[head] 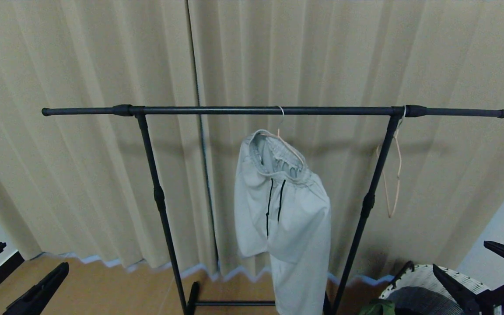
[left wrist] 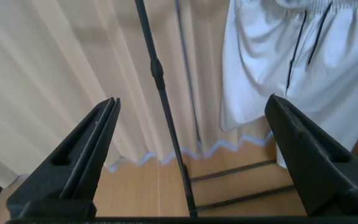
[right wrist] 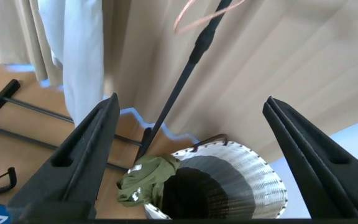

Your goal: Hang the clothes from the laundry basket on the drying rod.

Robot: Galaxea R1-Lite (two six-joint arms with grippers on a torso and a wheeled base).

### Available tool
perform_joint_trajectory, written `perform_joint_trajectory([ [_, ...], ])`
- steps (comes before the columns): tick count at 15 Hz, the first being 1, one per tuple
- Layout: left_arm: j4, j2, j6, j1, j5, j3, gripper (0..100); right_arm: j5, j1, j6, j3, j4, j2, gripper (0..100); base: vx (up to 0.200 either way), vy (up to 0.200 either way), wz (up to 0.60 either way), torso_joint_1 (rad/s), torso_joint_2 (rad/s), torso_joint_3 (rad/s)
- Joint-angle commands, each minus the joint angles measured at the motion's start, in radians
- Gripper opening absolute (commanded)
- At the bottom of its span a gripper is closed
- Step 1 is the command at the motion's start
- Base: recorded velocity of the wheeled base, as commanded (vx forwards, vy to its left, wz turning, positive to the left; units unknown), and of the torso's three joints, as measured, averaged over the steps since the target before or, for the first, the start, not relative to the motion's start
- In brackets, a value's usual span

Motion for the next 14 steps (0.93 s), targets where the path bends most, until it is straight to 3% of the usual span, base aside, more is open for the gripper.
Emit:
perform_joint_trajectory([
  [1, -0.001, -0.005, 0.0, -0.001, -0.001, 0.0, 100, 0.0, 0.001, 0.0, 0.001, 0.0, 0.003, 100, 0.0, 0.0, 0.0, -0.149, 0.36, 0.193],
  [14, 0.001, -0.002, 0.002, -0.004, -0.003, 0.007, 100, 0.0, 0.002, 0.0, 0.009, 0.044, 0.001, 100, 0.0, 0.0, 0.0, -0.194, 0.49, 0.291],
])
